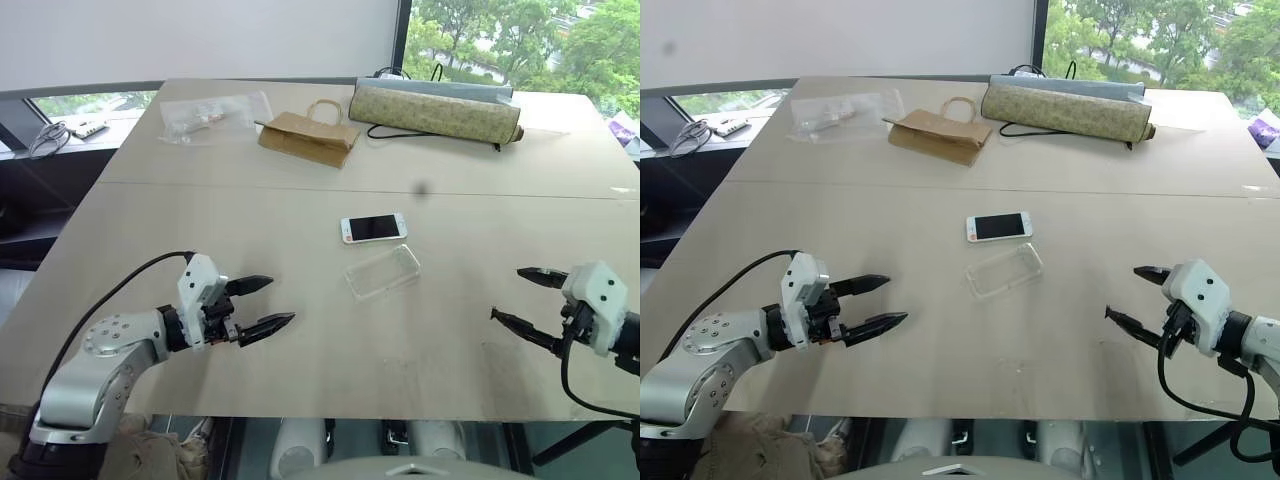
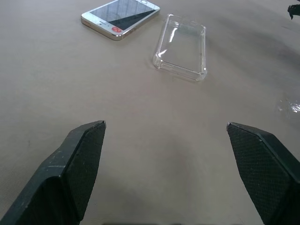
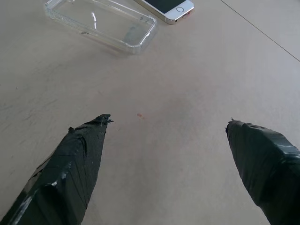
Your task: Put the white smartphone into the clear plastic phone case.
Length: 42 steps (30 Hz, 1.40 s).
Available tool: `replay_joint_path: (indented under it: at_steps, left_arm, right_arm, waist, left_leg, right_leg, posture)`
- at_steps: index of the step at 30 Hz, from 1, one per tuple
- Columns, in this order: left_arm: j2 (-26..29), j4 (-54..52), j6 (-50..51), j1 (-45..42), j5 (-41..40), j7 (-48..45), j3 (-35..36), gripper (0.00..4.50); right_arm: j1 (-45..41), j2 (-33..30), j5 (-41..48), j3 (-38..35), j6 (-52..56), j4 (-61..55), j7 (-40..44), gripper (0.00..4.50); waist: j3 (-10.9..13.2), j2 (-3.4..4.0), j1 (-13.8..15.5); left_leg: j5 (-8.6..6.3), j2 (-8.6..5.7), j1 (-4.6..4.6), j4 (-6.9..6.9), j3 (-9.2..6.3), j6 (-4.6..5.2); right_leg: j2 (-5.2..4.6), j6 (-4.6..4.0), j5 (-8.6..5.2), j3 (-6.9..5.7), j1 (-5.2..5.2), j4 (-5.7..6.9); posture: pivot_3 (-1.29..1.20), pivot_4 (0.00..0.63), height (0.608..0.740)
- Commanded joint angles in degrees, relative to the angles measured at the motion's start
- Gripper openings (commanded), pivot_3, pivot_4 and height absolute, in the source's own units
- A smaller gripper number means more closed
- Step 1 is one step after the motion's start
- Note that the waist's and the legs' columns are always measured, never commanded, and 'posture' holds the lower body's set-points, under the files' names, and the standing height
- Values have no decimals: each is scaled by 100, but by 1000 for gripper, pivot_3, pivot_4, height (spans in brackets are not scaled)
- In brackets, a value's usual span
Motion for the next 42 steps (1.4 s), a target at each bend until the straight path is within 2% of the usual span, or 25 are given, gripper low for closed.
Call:
replay_joint_path:
  at_steps: [1, 8, 15, 20, 27, 28, 31, 37, 42]
  left_arm:
    - [66, -243, 29, -159, -131, 12, 171, 4405]
    - [22, -251, 249, -503, -109, 250, 68, 4405]
    - [-122, -648, 284, -1015, 227, 599, -553, 4405]
    - [112, -893, 1360, -1983, 351, 732, -1410, 4405]
    - [-162, -557, 1976, -3139, 364, 476, -2409, 4405]
    - [-214, -451, 2032, -3252, 428, 476, -2544, 3881]
    - [-552, 53, 1848, -3685, 850, 481, -3058, 2800]
    - [-994, 719, 1689, -4200, 1436, 356, -3706, 2800]
    - [-1132, 1179, 1460, -4400, 1883, 129, -4123, 2800]
  right_arm:
    - [11, -7, 56, -215, -122, -40, 5, 4430]
    - [-176, 43, 46, -103, -228, -147, -100, 4430]
    - [-368, -20, 313, 86, -413, -649, 169, 4430]
    - [-218, -128, 364, 182, -430, -850, 387, 4430]
    - [117, 2, 239, 184, -491, -1072, 200, 4430]
    - [170, 13, 233, 164, -499, -1102, 188, 4500]
    - [381, 41, 232, 45, -513, -1236, 156, 4500]
    - [793, 87, 266, -172, -533, -1505, 133, 4500]
    - [920, 177, 222, -189, -523, -1674, -6, 4500]
  waist:
    - [0, 0, 0]
    - [-1, 1, -4]
    - [-2, 0, 10]
    - [-3, -2, 34]
    - [-3, -2, 12]
    - [-3, -2, 13]
    - [-4, -3, 13]
    - [-5, -5, 19]
    - [-5, -4, 3]
  left_leg:
    - [0, 0, 0, 0, 0, 0]
    - [0, -2, -1, 1, 1, 1]
    - [-1, -2, -1, 2, 0, 1]
    - [0, -6, -1, 7, -3, 2]
    - [0, -8, 1, 7, -1, 1]
    - [0, -9, 1, 8, -1, 1]
    - [0, -14, 3, 11, -2, 2]
    - [0, -20, 1, 14, -9, 2]
    - [0, -21, 4, 14, -14, 2]
  right_leg:
    - [0, 0, 0, 0, 0, 0]
    - [7, 1, 1, 1, 1, 0]
    - [11, 2, 1, 2, 2, 0]
    - [11, 2, 1, -2, 7, 0]
    - [18, 4, 1, 4, 8, 0]
    - [19, 4, 1, 4, 8, 0]
    - [21, 4, 1, 4, 10, 1]
    - [28, 4, 1, 8, 14, 0]
    - [31, 4, 1, 15, 14, 1]
  posture:
    - [0, 150, 740]
    - [0, 150, 740]
    - [0, 150, 740]
    - [0, 150, 740]
    - [0, 150, 740]
    - [0, 150, 740]
    - [0, 150, 740]
    - [0, 150, 740]
    - [0, 150, 740]
